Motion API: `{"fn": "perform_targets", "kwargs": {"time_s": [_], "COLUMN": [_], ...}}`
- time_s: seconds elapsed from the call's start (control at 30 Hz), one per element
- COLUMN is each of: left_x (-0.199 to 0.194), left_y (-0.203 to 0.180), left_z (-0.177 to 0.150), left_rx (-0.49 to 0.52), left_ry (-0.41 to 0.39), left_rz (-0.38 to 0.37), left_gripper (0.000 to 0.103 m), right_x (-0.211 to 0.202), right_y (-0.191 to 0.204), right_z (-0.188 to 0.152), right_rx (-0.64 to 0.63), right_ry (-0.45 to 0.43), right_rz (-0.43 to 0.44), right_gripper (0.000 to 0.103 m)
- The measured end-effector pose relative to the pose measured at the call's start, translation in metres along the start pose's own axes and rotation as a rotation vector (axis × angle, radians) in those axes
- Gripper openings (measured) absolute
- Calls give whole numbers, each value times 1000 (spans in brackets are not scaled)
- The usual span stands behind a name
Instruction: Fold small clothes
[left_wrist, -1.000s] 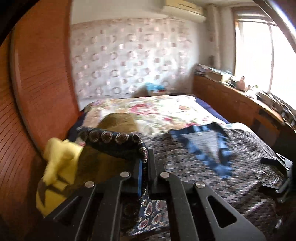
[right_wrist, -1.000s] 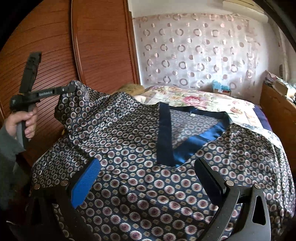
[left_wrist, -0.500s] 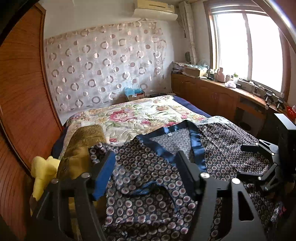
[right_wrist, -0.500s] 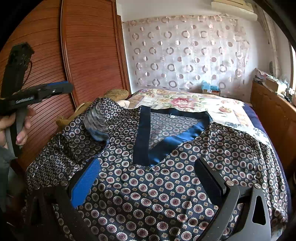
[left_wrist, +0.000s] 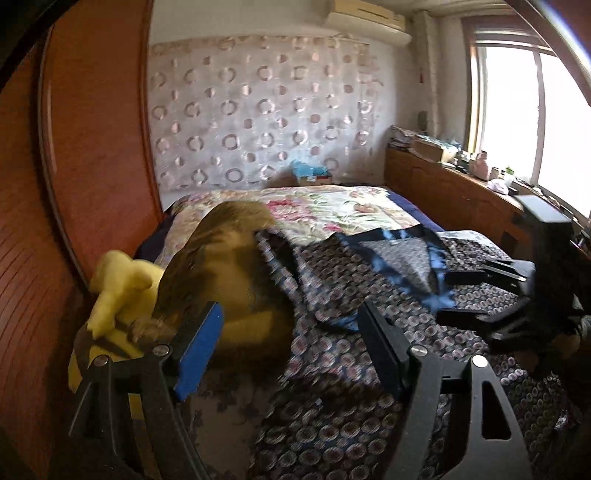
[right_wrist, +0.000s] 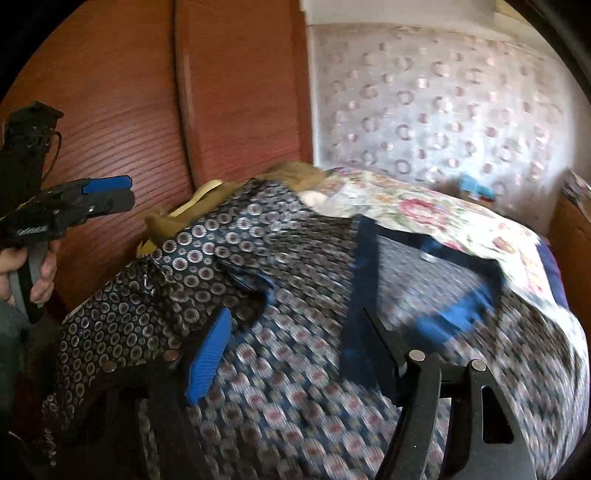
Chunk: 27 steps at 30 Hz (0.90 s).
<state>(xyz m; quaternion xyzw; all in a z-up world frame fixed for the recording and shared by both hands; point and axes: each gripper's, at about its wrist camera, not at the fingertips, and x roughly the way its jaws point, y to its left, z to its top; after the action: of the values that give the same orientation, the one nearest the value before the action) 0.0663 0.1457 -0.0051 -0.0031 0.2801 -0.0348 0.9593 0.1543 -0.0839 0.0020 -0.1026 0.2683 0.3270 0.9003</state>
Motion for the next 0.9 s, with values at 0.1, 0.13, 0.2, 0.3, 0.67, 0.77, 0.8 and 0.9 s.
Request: {"fn": "perform_targets", "kwargs": {"time_s": [0.1, 0.13, 0.2, 0.3, 0.67, 0.77, 0.8, 0.9], "left_x": [-1, -2, -4, -7, -12, -7, -6, 3], "left_y": [9, 12, 16, 19, 16, 14, 13, 11], "left_z": [-8, -10, -13, -15, -20, -19, -18, -17], "left_rx": [-14, -18, -23, -26, -19, -18, -18, -16], "left_ry": [6, 7, 7, 5, -6, 2, 4, 17], "left_rz": [14, 21, 27, 35, 25, 21, 20, 8], "left_gripper": [76, 76, 76, 76, 76, 76, 76, 76], "right_x": [39, 54, 77, 103, 173, 176, 176, 169], "right_y": [8, 10, 12, 14, 25, -1, -1, -30], "right_z": [15, 20, 29, 40, 60, 69, 69, 74], "right_rx": [-35, -43, -49, -60, -115, -43, -43, 53], "right_ry": [66, 90, 130, 162, 274, 237, 237, 199], "right_rz": [26, 32, 50, 62, -10, -153, -153, -255], "right_gripper": [72, 72, 72, 72, 72, 72, 72, 72]}}
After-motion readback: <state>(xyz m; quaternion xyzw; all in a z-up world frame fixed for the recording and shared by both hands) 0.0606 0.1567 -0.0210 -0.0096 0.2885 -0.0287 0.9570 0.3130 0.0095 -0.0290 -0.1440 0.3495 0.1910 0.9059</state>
